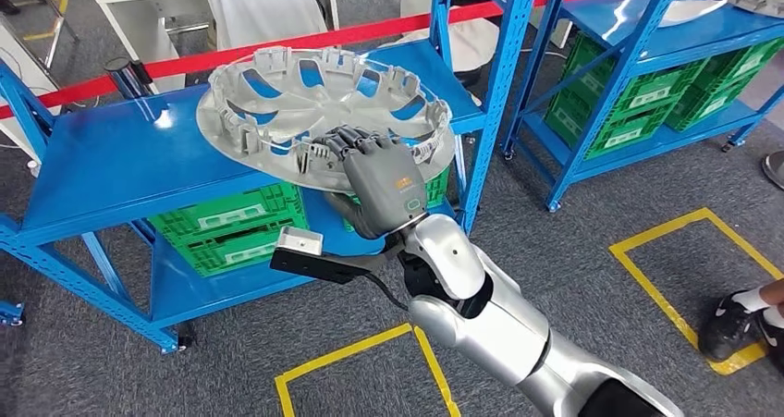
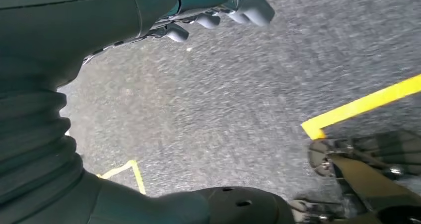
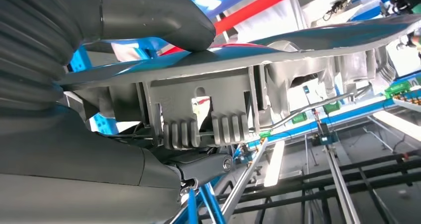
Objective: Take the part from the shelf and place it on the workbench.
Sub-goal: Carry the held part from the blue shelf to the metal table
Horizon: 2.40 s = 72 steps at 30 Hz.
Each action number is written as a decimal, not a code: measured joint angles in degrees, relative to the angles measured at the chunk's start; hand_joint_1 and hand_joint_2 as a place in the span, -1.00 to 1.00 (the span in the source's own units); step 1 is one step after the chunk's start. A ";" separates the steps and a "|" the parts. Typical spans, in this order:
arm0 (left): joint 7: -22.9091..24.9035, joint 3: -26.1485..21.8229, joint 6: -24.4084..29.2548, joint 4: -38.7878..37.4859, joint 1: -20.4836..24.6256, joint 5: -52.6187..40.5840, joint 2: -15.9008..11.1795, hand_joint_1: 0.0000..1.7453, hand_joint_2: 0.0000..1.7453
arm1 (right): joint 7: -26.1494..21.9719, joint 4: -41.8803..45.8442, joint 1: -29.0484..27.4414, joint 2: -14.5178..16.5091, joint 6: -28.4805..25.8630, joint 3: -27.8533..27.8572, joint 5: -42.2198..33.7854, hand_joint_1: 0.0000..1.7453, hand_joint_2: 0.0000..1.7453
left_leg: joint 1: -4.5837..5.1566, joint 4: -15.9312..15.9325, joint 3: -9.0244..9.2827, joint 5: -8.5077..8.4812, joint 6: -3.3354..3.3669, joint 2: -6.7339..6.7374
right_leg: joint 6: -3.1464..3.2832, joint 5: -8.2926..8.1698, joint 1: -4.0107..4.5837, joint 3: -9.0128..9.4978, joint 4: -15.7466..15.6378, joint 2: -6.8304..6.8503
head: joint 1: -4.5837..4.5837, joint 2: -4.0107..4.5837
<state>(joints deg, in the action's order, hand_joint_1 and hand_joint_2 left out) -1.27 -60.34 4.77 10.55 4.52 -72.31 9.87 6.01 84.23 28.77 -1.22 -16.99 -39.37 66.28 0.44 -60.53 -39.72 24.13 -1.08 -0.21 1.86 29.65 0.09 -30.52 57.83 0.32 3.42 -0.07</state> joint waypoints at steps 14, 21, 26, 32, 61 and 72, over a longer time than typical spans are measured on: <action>0.50 -0.20 -0.05 -0.03 0.61 -2.18 0.44 -1.00 1.00 | 2.50 0.99 -2.49 0.44 -0.37 -0.03 2.85 1.00 1.00 | -0.50 2.62 10.54 6.35 1.06 -0.13 | -2.69 -7.48 -0.60 -8.58 0.99 0.06 | -0.48 0.00; 1.13 0.43 -0.68 -0.01 0.46 -4.07 0.24 -1.00 1.00 | 3.90 2.80 -5.20 -0.09 -0.20 0.36 4.10 1.00 1.00 | 0.05 1.85 4.79 1.92 2.60 0.24 | -2.85 2.98 -0.39 -10.88 17.57 -0.17 | -0.17 0.00; -0.42 1.16 -0.54 0.01 0.43 -4.45 0.22 -1.00 1.00 | 3.89 4.51 -6.75 -1.20 -1.64 1.09 4.39 1.00 1.00 | 0.24 1.15 2.11 -0.54 1.88 0.25 | -0.56 1.81 1.04 1.61 1.42 -0.19 | -0.16 0.00; -1.22 1.37 -0.46 0.02 0.10 -3.97 -0.43 -1.00 1.00 | 2.68 5.09 -8.03 -1.98 -2.81 1.62 4.54 1.00 1.00 | -0.15 -3.85 -0.16 5.25 -0.21 0.14 | 0.74 -1.61 0.49 -0.80 -0.59 0.05 | -0.15 0.00; 0.03 1.34 -0.50 0.22 -0.30 -3.05 -0.66 -1.00 1.00 | 2.67 6.74 -9.72 -2.95 -2.48 1.75 6.33 1.00 1.00 | -0.66 0.31 -0.80 -1.09 -0.63 0.35 | -0.60 1.09 -0.38 0.48 0.32 -0.26 | 0.09 0.00; -0.68 1.33 -0.41 0.29 -0.16 -3.40 -0.87 -1.00 1.00 | 2.19 7.21 -10.51 -3.25 -0.59 1.79 6.67 1.00 1.00 | 0.08 1.31 10.49 6.17 0.99 0.32 | -0.70 -5.35 0.29 -6.64 0.52 0.00 | -0.05 0.00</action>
<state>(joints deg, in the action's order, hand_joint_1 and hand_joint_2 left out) -1.95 -59.01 4.36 10.84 4.36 -75.71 9.00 8.20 91.44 18.26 -4.47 -17.59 -37.58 72.95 0.52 -59.22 -29.23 30.30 -0.09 0.10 1.16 24.30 0.37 -37.16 58.35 0.32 3.37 -0.07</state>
